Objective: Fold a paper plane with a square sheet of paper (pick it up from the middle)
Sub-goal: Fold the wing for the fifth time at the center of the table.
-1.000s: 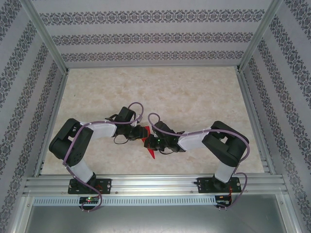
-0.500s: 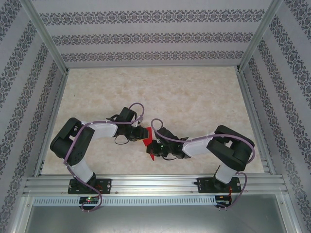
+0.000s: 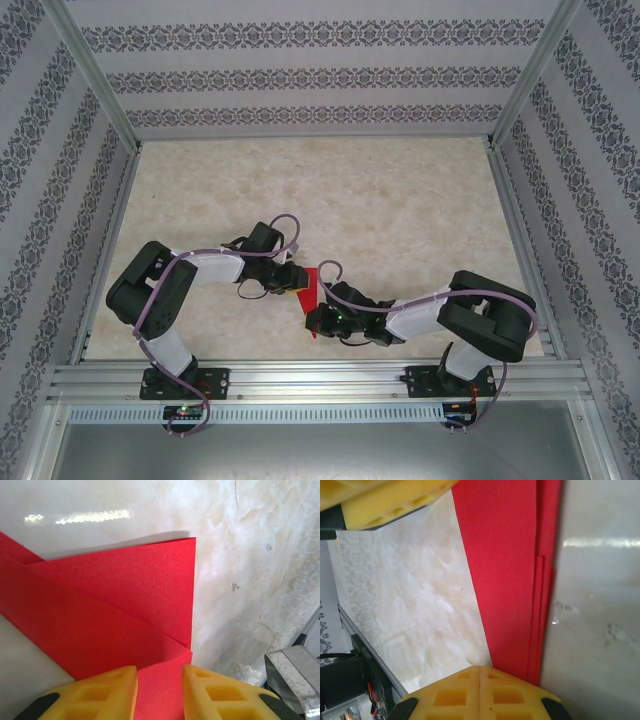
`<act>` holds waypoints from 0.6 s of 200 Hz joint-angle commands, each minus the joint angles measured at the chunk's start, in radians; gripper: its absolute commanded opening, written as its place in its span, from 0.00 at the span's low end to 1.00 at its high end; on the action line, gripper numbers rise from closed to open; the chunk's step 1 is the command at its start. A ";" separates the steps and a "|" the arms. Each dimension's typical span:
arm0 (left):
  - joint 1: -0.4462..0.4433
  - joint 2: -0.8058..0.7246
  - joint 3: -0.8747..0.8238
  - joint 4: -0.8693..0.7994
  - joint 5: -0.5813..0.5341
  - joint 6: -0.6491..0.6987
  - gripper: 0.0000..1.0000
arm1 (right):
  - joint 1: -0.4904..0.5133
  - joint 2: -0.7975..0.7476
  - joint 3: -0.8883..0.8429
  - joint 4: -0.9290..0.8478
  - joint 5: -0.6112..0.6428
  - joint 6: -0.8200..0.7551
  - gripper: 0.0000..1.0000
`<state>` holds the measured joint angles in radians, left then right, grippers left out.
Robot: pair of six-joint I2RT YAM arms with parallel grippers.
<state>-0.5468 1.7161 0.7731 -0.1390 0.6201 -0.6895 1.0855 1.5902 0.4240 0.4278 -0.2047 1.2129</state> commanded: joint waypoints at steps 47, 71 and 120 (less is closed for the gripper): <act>0.009 0.048 0.015 -0.027 -0.149 0.014 0.32 | 0.091 -0.045 -0.076 -0.174 -0.089 0.040 0.07; 0.010 0.047 0.014 -0.028 -0.148 0.015 0.31 | 0.099 -0.072 -0.129 -0.172 -0.074 0.059 0.07; 0.009 0.035 0.009 -0.020 -0.137 0.018 0.32 | 0.082 -0.218 0.004 -0.383 0.032 -0.053 0.06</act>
<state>-0.5457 1.7226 0.7906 -0.1467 0.5896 -0.6891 1.1633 1.4452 0.3542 0.2920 -0.2134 1.2350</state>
